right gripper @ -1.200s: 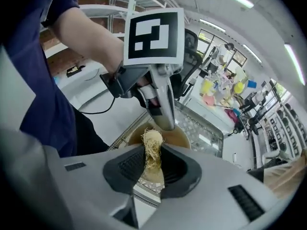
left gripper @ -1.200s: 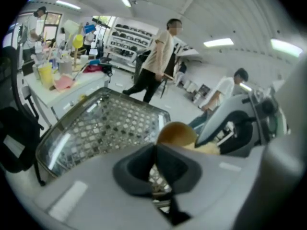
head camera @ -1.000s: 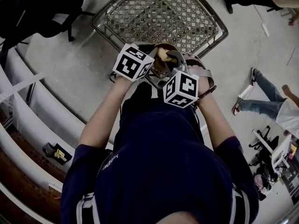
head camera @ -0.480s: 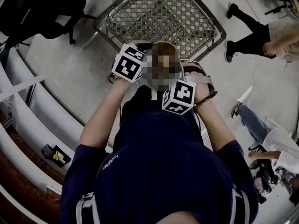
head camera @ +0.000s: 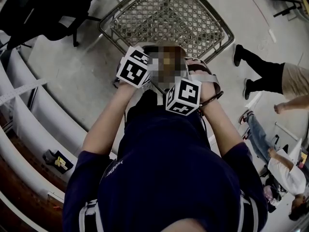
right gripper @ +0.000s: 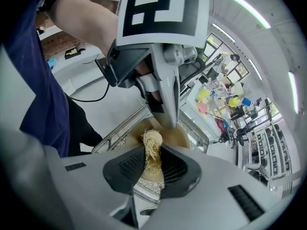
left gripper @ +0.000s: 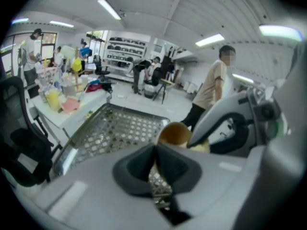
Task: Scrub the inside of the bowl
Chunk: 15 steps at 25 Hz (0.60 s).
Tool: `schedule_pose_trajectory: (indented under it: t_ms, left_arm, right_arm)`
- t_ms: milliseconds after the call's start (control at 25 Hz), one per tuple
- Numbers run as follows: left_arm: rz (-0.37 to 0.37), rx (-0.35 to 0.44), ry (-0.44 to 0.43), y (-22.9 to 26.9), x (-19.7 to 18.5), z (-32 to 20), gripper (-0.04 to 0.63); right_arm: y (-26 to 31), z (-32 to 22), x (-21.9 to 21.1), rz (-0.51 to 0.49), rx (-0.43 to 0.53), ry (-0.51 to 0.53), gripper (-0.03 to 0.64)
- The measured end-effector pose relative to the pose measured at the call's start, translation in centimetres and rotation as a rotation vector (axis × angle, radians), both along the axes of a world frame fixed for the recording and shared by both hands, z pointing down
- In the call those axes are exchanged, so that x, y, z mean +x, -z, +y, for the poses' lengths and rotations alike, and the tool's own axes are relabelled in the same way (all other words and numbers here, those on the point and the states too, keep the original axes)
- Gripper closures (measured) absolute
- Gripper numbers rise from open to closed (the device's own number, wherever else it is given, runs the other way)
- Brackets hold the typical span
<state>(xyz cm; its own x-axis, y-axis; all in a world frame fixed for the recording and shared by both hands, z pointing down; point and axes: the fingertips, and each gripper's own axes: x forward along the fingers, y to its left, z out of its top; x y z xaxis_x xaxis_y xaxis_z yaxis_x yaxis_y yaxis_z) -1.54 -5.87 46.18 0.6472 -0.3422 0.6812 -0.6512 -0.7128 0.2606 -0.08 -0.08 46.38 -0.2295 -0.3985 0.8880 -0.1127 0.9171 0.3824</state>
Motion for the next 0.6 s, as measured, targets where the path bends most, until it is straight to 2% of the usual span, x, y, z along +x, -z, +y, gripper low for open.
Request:
schedule_pose_trajectory:
  t_ms: [400,600]
  left_arm:
    - [-0.019,-0.01,-0.006,-0.5,0.0,0.3,0.583]
    - [-0.028,0.001,0.003,-0.3,-0.2,-0.4,0.583]
  right_arm:
    - [1.4,-2.3,1.9,0.008,0.056,-0.05,0.546]
    - [1.3,-1.9,2.7,0.028,0.052,-0.051,0.545]
